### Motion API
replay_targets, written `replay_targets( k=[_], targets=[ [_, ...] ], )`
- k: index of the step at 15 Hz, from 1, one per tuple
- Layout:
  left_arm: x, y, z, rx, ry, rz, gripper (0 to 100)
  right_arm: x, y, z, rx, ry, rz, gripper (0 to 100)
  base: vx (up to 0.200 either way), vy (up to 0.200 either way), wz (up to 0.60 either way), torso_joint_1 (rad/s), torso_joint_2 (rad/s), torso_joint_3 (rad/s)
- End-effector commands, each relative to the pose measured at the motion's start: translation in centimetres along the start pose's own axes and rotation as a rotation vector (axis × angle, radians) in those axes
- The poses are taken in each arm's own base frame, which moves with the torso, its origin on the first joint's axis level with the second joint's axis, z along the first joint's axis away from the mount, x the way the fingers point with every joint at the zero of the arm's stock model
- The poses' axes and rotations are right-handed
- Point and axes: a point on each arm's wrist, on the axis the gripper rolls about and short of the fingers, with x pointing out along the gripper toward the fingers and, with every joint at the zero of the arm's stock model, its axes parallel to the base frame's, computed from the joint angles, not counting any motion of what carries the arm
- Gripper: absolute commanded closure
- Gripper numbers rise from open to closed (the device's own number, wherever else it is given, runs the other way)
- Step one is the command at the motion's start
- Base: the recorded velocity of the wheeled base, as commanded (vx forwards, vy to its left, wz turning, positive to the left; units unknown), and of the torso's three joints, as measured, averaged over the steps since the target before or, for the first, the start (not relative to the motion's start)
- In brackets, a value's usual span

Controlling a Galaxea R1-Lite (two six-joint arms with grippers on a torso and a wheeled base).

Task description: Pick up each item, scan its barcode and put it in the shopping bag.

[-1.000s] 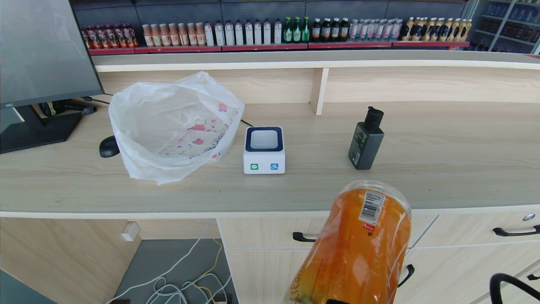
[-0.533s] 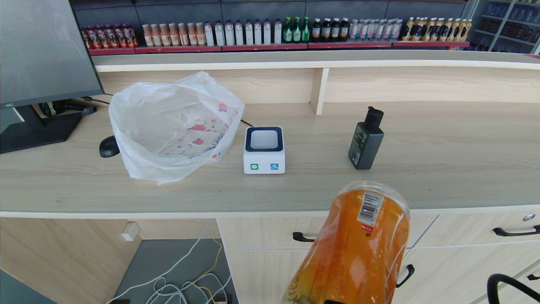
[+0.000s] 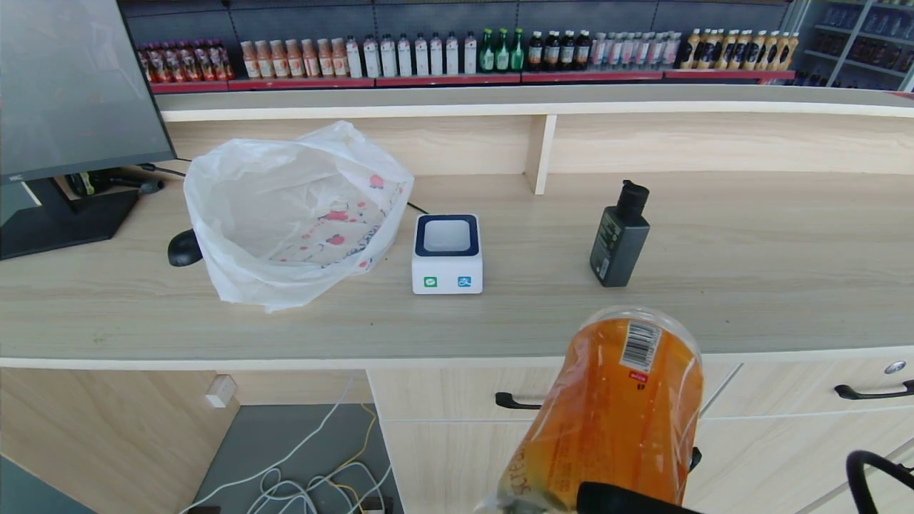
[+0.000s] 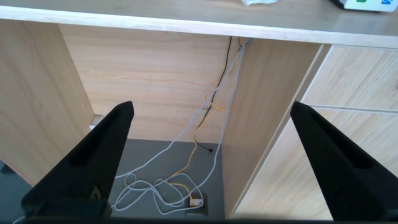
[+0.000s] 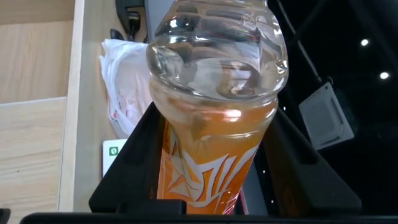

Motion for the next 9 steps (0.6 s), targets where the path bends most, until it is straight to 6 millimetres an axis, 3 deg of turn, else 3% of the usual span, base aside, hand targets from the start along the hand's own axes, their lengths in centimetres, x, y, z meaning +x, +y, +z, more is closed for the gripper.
replay_targets(
  k=[1, 9],
  targets=[
    [0.0, 0.0, 0.0, 0.000, 0.000, 0.000, 0, 0.1, -0.3, -0.7, 0.038, 0.033, -0.017, 100, 0.000, 0.000, 0.00, 0.000, 0.00, 0.000],
    [0.0, 0.0, 0.0, 0.000, 0.000, 0.000, 0, 0.2, -1.2, -4.9, 0.494, 0.222, -0.125, 100, 0.000, 0.000, 0.00, 0.000, 0.00, 0.000]
  ],
)
